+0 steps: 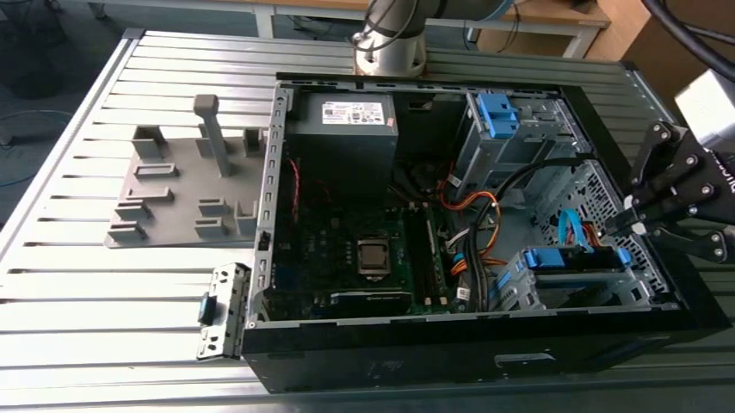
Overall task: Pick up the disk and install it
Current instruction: 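Insert the second disk wire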
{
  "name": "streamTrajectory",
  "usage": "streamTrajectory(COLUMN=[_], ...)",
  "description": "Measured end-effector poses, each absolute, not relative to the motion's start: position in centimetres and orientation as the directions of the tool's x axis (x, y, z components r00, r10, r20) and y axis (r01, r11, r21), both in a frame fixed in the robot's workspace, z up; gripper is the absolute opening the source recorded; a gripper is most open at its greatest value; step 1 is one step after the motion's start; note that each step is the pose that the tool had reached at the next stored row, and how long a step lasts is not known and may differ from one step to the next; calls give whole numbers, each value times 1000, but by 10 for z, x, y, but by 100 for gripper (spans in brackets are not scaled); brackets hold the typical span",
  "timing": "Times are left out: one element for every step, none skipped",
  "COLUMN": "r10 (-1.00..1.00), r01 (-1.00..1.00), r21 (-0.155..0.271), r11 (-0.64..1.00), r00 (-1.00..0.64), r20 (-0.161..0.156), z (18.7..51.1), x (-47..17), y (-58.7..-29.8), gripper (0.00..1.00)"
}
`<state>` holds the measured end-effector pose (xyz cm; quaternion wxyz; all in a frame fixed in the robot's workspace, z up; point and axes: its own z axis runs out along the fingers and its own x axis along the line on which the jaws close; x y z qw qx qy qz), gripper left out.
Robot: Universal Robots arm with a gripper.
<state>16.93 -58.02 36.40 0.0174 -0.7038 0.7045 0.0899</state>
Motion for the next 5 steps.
streamTrajectory(r10=[-989, -989, -989, -989, -989], r01=[-995, -995, -995, -995, -995], r21=[102, 102, 102, 102, 102], r11=[-7, -7, -7, -7, -7], r00=[-9, -9, -9, -9, -9], r20=[-151, -151, -151, -151, -151], z=[364, 364, 365, 365, 365], x=[169, 169, 169, 169, 169], y=[-580, -580, -580, -580, -580], gripper=[11, 11, 11, 11, 11])
